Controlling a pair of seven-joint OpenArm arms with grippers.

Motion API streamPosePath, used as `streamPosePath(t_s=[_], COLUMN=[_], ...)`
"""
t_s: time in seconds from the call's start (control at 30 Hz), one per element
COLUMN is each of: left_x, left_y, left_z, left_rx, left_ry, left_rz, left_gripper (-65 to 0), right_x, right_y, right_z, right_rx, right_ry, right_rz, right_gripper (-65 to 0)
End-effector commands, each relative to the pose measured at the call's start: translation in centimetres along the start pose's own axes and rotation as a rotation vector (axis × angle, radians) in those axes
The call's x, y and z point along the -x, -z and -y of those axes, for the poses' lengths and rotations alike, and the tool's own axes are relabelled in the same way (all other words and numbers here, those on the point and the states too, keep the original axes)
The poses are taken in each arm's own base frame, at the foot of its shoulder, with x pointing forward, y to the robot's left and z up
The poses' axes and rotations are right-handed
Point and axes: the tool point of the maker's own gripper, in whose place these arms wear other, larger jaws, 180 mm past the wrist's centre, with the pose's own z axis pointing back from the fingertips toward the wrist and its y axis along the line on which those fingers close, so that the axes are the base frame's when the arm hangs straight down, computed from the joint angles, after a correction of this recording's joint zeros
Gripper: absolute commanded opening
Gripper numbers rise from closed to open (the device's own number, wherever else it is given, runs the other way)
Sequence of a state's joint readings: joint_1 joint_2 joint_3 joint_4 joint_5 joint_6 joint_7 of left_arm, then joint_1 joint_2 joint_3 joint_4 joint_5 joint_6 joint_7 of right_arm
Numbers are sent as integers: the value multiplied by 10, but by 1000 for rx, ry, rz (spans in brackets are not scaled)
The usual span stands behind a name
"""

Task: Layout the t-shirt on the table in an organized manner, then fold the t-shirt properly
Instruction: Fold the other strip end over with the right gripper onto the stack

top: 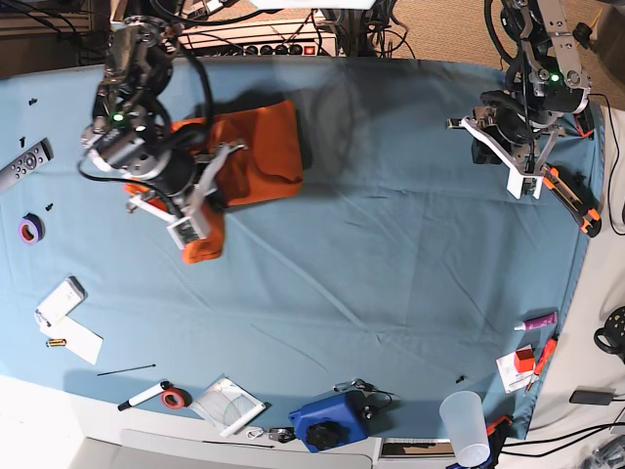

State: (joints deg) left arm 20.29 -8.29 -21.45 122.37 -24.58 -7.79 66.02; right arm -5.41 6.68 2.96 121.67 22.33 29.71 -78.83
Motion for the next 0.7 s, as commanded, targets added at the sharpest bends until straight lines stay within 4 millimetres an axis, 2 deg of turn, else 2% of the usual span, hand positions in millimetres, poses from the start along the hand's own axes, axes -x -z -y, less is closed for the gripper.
streamPosePath(t_s=[0.0, 0.2, 0.23, 0.3, 0.37, 0.47, 0.67], left_x=[-11, -15, -14, -14, -15, -18, -21], left_y=[-4, -5, -5, -5, -5, -5, -5], left_z=[1, 7, 7, 7, 7, 7, 7], left_rx=[5, 39, 39, 38, 38, 38, 39], left_ry=[14, 0, 0, 1, 1, 0, 0], left_rz=[45, 65, 64, 65, 67, 86, 101], left_gripper=[-536, -536, -536, -536, -536, -536, -536], right_x=[-14, -5, -3, 2, 7, 5, -17], right_y=[-2, 6, 7, 8, 8, 6, -12], right_z=[-3, -20, -25, -34, -41, -54, -107], right_rx=[0, 1, -11, -37, -59, -131, -446], right_ry=[-20, -99, -100, -96, -86, -61, 10], right_rz=[47, -13, -15, -7, -1, 18, 142], right_gripper=[-650, -650, -635, -502, -420, -414, -414])
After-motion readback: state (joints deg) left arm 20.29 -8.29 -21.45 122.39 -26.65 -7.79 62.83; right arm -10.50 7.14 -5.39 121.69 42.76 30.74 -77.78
